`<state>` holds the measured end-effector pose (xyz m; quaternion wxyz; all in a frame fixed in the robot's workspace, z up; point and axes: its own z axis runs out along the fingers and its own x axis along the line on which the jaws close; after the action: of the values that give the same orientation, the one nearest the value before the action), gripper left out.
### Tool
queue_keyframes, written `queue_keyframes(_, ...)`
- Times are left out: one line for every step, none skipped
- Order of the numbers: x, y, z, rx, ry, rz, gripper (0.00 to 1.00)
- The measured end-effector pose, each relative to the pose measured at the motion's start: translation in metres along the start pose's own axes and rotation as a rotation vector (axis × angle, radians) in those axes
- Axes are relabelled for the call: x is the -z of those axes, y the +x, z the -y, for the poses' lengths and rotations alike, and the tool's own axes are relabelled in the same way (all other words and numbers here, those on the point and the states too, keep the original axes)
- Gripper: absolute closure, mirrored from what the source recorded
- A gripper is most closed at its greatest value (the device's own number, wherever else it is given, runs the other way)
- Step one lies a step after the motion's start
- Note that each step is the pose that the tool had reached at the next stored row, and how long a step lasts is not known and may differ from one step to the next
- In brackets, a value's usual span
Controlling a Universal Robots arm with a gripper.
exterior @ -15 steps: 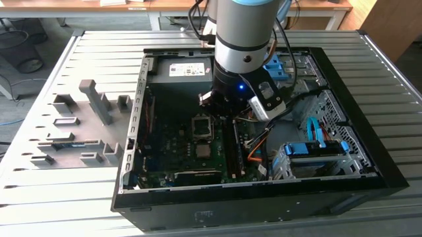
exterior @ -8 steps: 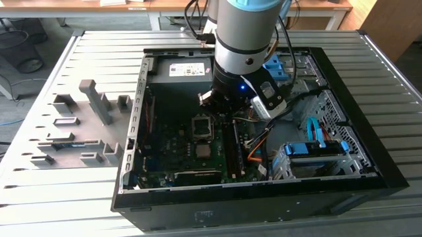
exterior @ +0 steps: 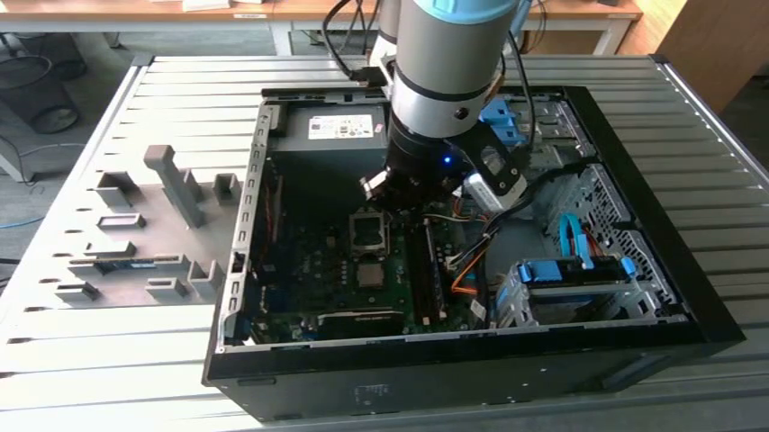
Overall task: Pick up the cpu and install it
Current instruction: 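Close the cpu cover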
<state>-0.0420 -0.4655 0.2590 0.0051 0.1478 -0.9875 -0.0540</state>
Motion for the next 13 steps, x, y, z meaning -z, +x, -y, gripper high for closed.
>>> queue_keyframes(-0.0002,0.0,0.0,0.018,-0.0001,-0.0019,0.9)
queue_keyframes(-0.0005,0.0,0.0001,0.036,-0.0002,-0.0038,0.9)
queue_keyframes(-0.0007,0.0,0.0001,0.053,-0.0002,-0.0058,0.9)
queue_keyframes(-0.001,0.0,0.0001,0.071,-0.0003,-0.0077,0.9)
queue_keyframes(-0.0012,0.0,0.0001,0.089,-0.0004,-0.0097,0.9)
queue_keyframes(-0.0014,0.0,0.0002,0.107,-0.0005,-0.0117,0.9)
queue_keyframes(-0.0016,0.0,0.0002,0.125,-0.0006,-0.0136,0.9)
queue_keyframes(-0.0018,0.0,0.0002,0.144,-0.0007,-0.0157,0.9)
queue_keyframes(-0.0019,0.0,0.0002,0.162,-0.0008,-0.0177,0.9)
queue_keyframes(-0.002,0.0,0.0002,0.18,-0.0009,-0.0196,0.9)
queue_keyframes(-0.0022,0.0,0.0003,0.198,-0.001,-0.0216,0.9)
queue_keyframes(-0.0023,0.0,0.0003,0.216,-0.0011,-0.0235,0.9)
queue_keyframes(-0.0023,0.0,0.0003,0.234,-0.0012,-0.0254,0.9)
